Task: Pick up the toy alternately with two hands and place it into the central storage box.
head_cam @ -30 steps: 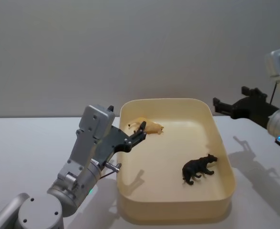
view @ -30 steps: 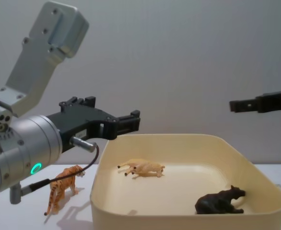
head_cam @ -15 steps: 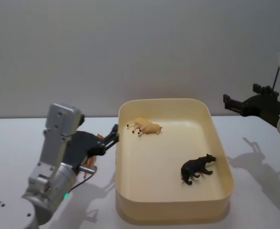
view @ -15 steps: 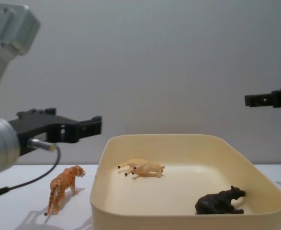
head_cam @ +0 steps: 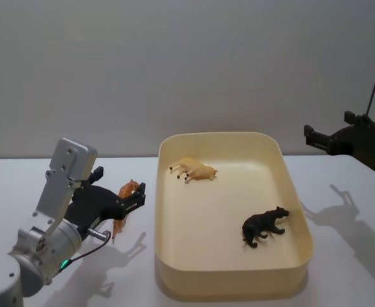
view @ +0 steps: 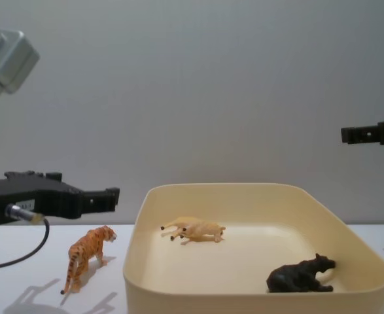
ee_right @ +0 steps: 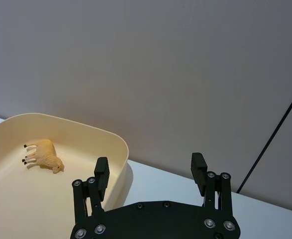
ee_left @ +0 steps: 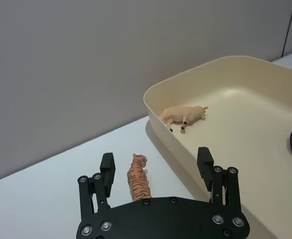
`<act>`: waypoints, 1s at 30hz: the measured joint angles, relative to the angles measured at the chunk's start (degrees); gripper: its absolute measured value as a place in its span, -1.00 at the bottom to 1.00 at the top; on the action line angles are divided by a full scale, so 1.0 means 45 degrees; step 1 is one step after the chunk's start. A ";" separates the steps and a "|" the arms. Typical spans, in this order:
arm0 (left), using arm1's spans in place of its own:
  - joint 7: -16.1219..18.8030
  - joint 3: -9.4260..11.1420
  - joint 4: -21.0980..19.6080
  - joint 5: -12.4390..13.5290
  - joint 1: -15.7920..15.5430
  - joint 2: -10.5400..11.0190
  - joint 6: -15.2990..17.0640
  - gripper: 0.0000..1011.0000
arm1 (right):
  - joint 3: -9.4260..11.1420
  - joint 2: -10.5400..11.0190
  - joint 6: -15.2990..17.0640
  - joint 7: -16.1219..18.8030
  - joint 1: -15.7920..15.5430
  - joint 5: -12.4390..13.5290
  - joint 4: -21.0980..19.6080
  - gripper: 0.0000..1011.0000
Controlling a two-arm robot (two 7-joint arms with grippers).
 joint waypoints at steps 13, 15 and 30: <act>-0.2353 -0.0033 0.1583 0.0690 -0.1047 -0.0192 0.0721 0.98 | 0.0023 0.0025 0.0001 -0.0038 -0.0029 0.0026 -0.0049 0.98; -0.2463 -0.0032 0.1840 0.0693 -0.1164 -0.0263 0.0766 0.98 | 0.0027 0.0028 0.0001 -0.0040 -0.0032 0.0029 -0.0054 0.98; -0.2082 -0.0197 0.3296 0.0056 -0.1677 -0.0668 0.0652 0.98 | 0.0040 0.0041 -0.0001 -0.0056 -0.0047 0.0040 -0.0073 0.98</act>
